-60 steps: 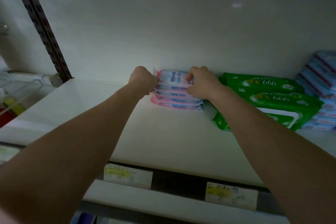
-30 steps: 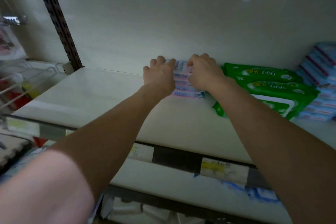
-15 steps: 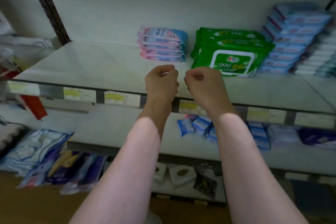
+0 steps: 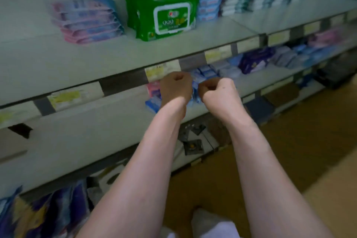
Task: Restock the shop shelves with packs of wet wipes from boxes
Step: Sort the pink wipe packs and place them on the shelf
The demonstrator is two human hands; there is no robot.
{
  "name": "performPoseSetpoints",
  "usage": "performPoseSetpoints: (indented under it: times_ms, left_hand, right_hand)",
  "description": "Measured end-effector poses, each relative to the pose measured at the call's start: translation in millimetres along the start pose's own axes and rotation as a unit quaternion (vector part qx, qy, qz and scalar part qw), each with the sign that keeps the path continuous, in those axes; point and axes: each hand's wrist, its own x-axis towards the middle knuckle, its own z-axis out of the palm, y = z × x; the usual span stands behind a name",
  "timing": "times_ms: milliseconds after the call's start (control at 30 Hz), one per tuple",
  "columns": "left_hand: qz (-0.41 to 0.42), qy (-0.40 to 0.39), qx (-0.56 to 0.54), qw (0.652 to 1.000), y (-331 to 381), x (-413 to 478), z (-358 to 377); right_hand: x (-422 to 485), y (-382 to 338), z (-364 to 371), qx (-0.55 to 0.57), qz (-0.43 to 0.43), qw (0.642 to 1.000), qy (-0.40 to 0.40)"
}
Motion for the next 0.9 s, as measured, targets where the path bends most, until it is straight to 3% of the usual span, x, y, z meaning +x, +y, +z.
performPoseSetpoints:
  times_ms: [267,467,900]
  left_hand:
    - [-0.081,-0.138,0.066,0.985,-67.6,-65.0,-2.1]
    - [-0.058,-0.270,0.110,0.955,-85.0,-138.1,24.6]
    - [-0.039,-0.495,0.247,0.832,-155.2,-348.6,102.0]
  right_hand:
    - [-106.4,49.3,-10.9,0.005,0.151,0.988,0.042]
    - [-168.3,97.0,-43.7,0.009,0.236,0.963,0.129]
    - [-355.9,220.6,-139.0,0.079,0.395,0.854,0.329]
